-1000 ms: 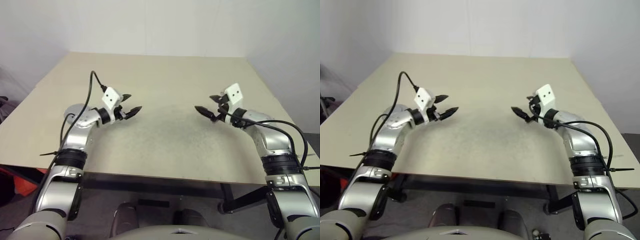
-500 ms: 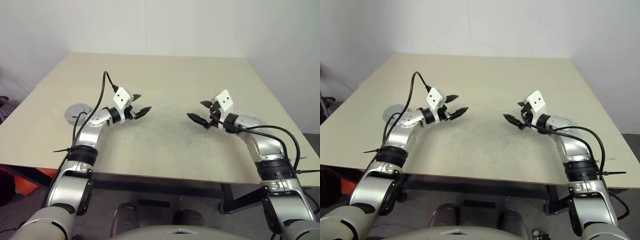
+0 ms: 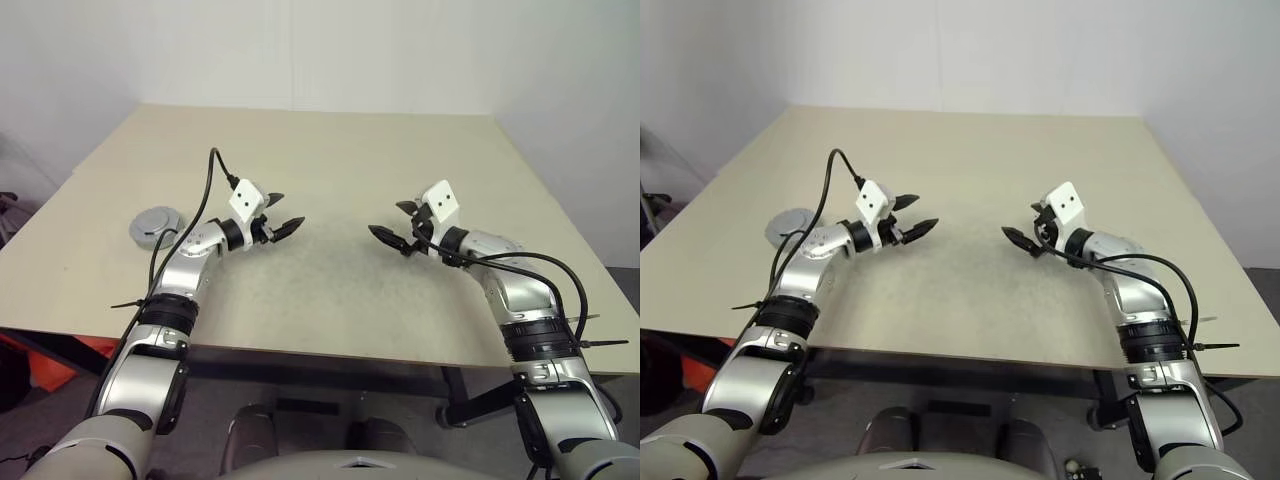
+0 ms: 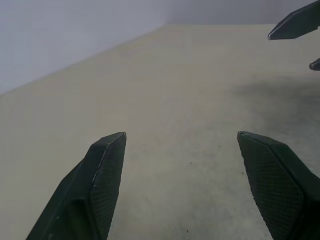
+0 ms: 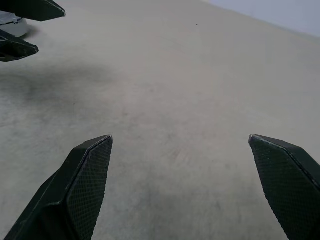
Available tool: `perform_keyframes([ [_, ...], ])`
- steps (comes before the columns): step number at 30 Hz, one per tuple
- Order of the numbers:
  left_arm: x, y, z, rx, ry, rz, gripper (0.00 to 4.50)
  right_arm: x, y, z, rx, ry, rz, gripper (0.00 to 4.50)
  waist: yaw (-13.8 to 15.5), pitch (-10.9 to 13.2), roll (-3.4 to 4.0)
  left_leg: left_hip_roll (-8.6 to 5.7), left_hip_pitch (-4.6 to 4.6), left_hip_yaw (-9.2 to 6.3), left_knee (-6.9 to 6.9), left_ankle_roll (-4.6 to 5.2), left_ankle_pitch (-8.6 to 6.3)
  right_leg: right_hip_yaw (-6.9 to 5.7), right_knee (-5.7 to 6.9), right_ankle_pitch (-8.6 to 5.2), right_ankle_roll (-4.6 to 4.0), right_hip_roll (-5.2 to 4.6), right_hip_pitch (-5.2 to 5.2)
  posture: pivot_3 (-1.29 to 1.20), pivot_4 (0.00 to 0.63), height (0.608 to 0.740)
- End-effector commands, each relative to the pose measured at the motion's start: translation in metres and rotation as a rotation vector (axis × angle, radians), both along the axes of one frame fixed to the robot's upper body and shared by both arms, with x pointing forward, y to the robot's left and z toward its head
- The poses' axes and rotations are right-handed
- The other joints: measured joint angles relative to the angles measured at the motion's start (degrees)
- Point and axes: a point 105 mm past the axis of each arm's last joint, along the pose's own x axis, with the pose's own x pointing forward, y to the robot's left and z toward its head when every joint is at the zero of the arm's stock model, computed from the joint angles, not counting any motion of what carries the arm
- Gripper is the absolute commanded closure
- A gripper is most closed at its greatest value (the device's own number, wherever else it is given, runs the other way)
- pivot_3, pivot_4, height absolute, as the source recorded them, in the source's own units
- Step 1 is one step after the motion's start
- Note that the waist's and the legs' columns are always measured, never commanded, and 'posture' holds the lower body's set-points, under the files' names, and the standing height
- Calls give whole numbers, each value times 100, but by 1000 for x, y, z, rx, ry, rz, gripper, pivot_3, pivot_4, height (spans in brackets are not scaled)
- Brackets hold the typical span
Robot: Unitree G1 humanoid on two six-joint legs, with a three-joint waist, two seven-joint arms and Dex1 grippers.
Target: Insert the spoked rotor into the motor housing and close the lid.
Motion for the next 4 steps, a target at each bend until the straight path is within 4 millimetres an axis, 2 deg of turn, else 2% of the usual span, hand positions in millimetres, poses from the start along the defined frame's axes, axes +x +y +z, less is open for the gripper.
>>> perform_keyframes([
  [1, -2, -7, 12, 4, -54, -27, 766, 4, 1, 22, 13, -82, 0, 0, 0, 0, 0, 0, 0, 0, 0, 0, 0, 0, 0, 0, 0, 0, 0, 0, 0, 740],
  [4, -2, -8, 12, 10, -56, -33, 766, 6, 0, 21, 8, -83, -18, 0, -1, 0, 0, 0, 1, 0, 0, 0, 0, 0, 0, 0, 0, 0, 0, 0, 0, 740],
])
